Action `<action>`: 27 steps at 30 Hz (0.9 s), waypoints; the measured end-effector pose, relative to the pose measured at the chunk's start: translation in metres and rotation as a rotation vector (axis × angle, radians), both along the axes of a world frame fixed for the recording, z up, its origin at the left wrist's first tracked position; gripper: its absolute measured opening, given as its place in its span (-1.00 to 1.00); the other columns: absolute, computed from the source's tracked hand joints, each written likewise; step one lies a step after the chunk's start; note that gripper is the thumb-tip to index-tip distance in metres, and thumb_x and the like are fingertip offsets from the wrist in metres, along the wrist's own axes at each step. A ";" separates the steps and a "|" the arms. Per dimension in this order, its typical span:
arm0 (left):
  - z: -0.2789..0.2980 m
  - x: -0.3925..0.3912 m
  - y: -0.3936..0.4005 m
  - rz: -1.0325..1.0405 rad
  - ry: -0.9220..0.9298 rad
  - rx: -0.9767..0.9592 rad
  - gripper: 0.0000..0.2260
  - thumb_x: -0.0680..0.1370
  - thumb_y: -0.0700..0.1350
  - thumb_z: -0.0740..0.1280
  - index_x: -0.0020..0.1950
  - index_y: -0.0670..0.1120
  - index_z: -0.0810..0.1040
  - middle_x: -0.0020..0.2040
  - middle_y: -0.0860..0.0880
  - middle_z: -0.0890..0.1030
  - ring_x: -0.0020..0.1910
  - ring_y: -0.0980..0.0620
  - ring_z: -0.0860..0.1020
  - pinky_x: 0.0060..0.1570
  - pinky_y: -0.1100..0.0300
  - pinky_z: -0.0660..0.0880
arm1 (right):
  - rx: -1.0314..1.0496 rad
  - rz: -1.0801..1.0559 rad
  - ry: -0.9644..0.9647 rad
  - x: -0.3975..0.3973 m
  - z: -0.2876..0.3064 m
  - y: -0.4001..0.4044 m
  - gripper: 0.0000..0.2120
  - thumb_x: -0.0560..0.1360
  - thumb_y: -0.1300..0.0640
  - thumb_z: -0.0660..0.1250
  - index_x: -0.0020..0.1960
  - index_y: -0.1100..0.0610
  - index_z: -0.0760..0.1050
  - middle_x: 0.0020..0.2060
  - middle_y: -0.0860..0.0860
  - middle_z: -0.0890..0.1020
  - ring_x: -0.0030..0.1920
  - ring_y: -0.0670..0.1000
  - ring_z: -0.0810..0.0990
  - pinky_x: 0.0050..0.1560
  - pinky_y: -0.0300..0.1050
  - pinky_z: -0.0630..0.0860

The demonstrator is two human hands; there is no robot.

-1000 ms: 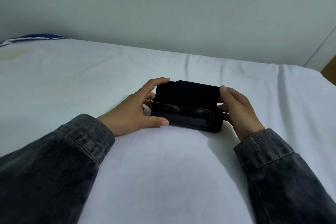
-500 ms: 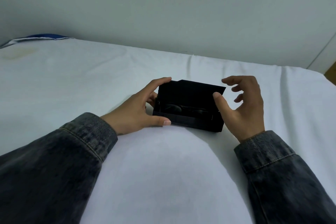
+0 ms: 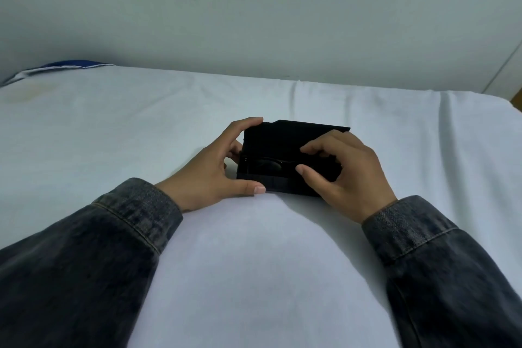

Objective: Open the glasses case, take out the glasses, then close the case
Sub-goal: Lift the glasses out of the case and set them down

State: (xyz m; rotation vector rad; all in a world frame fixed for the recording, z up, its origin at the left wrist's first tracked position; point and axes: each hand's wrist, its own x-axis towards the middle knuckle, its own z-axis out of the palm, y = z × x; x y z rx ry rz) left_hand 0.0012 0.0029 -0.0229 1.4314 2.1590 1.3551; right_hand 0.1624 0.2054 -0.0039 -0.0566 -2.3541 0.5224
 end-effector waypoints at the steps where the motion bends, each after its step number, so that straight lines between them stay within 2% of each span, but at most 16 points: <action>1: 0.000 0.001 0.000 0.000 -0.001 0.002 -0.12 0.35 0.05 0.62 0.53 0.37 0.21 0.04 0.03 0.59 0.06 0.23 0.53 -0.06 0.49 0.37 | 0.006 -0.002 -0.021 -0.001 -0.001 -0.001 -0.78 0.42 -0.05 0.42 0.01 0.02 0.61 -0.11 -0.09 0.63 -0.07 0.01 0.53 -0.05 -0.05 0.51; 5: 0.002 0.004 0.001 0.004 -0.007 0.002 -0.13 0.31 0.12 0.59 0.52 0.39 0.22 0.02 0.07 0.58 0.04 0.24 0.52 0.00 0.25 0.38 | 0.042 -0.027 -0.065 -0.001 -0.003 -0.003 -0.76 0.41 -0.08 0.41 0.01 0.02 0.62 -0.08 -0.09 0.61 -0.08 0.03 0.49 -0.05 -0.01 0.49; 7: 0.002 0.005 0.001 0.005 -0.013 0.003 -0.13 0.31 0.11 0.59 0.52 0.39 0.22 0.01 0.08 0.58 0.04 0.23 0.52 0.00 0.21 0.37 | 0.057 -0.030 -0.075 -0.002 -0.003 -0.004 -0.75 0.41 -0.10 0.39 0.00 0.01 0.63 -0.08 -0.08 0.60 -0.08 0.03 0.47 -0.04 -0.03 0.48; 12: 0.004 0.006 0.000 0.005 0.001 -0.003 -0.13 0.32 0.12 0.58 0.52 0.38 0.22 0.03 0.06 0.59 0.06 0.19 0.53 0.01 0.20 0.37 | 0.028 -0.028 -0.093 -0.004 -0.003 -0.003 -0.81 0.45 -0.09 0.36 -0.05 -0.03 0.65 -0.08 -0.09 0.56 -0.07 0.00 0.44 -0.02 -0.08 0.44; 18: 0.007 0.008 0.000 0.002 0.030 -0.003 -0.13 0.33 0.09 0.59 0.52 0.38 0.21 -0.01 0.12 0.56 0.07 0.20 0.52 0.01 0.22 0.36 | 0.043 -0.049 -0.107 -0.003 -0.003 -0.006 -0.83 0.46 -0.10 0.35 -0.07 -0.05 0.64 -0.08 -0.08 0.52 -0.05 0.03 0.43 0.00 -0.01 0.45; 27: 0.008 0.009 0.000 -0.005 0.032 0.001 -0.13 0.35 0.04 0.60 0.53 0.38 0.21 0.01 0.10 0.54 0.07 0.17 0.52 0.02 0.21 0.38 | 0.108 -0.061 -0.104 -0.003 -0.002 -0.012 -0.84 0.48 -0.04 0.34 -0.07 -0.01 0.65 -0.09 -0.04 0.53 -0.08 0.05 0.42 -0.04 0.07 0.46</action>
